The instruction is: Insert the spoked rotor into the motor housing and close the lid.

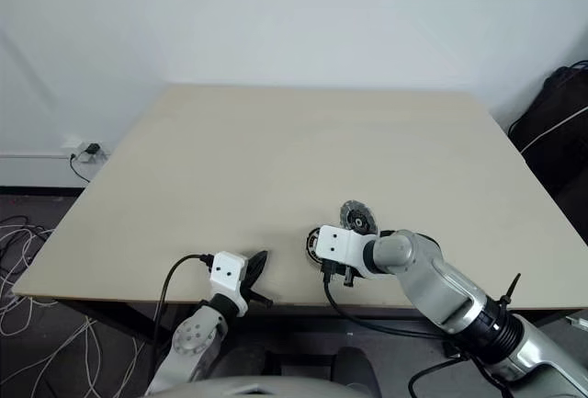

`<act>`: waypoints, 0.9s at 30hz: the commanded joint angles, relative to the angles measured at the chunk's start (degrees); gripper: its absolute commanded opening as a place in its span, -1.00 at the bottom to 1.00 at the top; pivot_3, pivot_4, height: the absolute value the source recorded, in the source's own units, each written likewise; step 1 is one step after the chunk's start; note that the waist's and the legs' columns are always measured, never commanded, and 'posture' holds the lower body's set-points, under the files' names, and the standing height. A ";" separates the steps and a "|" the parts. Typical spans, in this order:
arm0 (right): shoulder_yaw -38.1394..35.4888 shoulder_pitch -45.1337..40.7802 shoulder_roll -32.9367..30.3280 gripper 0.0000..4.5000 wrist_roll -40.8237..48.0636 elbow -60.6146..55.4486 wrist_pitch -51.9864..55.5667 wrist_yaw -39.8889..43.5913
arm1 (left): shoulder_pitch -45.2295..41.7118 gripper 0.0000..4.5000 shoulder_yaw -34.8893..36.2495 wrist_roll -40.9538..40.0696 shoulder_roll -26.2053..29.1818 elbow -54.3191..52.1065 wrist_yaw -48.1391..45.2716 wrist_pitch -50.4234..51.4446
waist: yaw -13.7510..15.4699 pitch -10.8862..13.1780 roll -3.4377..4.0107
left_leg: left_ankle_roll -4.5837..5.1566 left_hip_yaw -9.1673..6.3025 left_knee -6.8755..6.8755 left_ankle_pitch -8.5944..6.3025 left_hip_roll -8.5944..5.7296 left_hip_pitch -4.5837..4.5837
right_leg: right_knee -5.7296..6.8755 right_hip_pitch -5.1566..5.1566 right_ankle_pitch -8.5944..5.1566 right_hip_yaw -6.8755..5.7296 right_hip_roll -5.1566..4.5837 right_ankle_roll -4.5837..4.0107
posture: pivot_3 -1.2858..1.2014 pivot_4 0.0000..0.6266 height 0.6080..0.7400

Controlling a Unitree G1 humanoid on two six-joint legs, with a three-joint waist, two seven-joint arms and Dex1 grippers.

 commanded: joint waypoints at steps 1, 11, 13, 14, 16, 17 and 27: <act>0.55 -1.69 -0.41 -0.26 -2.12 1.14 -3.09 1.52 | -0.35 -1.00 0.05 -0.41 -0.12 -0.65 -0.20 -0.64 | 0.06 0.00 0.00 | 0.00 0.00 0.00 0.00 0.00 0.00 | 0.00 0.00 0.02 0.00 -0.05 -0.03 | 0.03 -1.00 1.00; 1.45 -2.30 3.28 -0.26 -4.79 8.08 -5.45 2.89 | -0.04 -1.00 0.38 -0.16 -0.15 -0.86 0.25 -0.73 | 0.47 -0.01 -0.02 | 0.00 0.00 0.01 0.00 0.00 0.00 | 0.01 0.00 0.03 -0.01 -0.02 -0.04 | 0.03 -1.00 1.00; 1.66 -2.19 3.56 -0.43 -5.24 8.75 -5.80 3.20 | 0.02 -1.00 0.50 -0.20 -0.13 -0.87 0.29 -0.78 | 0.55 -0.03 -0.04 | 0.00 0.00 0.02 0.00 -0.01 0.01 | 0.01 0.01 0.03 -0.01 0.01 -0.04 | 0.03 -1.00 1.00; 1.70 -2.12 3.67 -0.52 -5.44 8.97 -5.90 3.35 | 0.08 -1.00 0.58 -0.22 -0.12 -0.86 0.32 -0.82 | 0.56 -0.04 -0.07 | 0.00 0.00 0.02 0.00 -0.01 0.03 | 0.01 0.03 0.03 -0.01 0.01 -0.04 | 0.03 -1.00 1.00; 1.63 -2.03 3.82 -0.80 -5.71 9.29 -6.09 3.63 | 0.13 -1.00 0.66 -0.20 -0.13 -0.84 0.36 -0.85 | 0.53 -0.05 -0.09 | 0.00 -0.01 0.02 0.00 0.01 0.09 | 0.01 0.10 0.04 -0.04 -0.01 -0.03 | 0.03 -1.00 1.00; 1.53 -2.00 3.90 -0.93 -5.81 9.39 -6.07 3.71 | 0.16 -1.00 0.68 -0.20 -0.14 -0.82 0.37 -0.86 | 0.52 -0.05 -0.09 | 0.00 0.00 0.02 0.00 0.01 0.15 | 0.01 0.14 0.05 -0.10 -0.04 -0.01 | 0.03 -1.00 1.00; -4.06 -1.46 10.64 -0.97 -3.75 8.38 4.43 -1.17 | 0.64 -1.00 -0.27 0.00 -0.56 -3.31 0.76 1.19 | 0.39 -0.05 -0.08 | -0.02 0.06 0.07 0.00 0.16 0.17 | 0.02 0.11 0.26 -0.77 -0.39 0.01 | 0.03 -1.00 1.00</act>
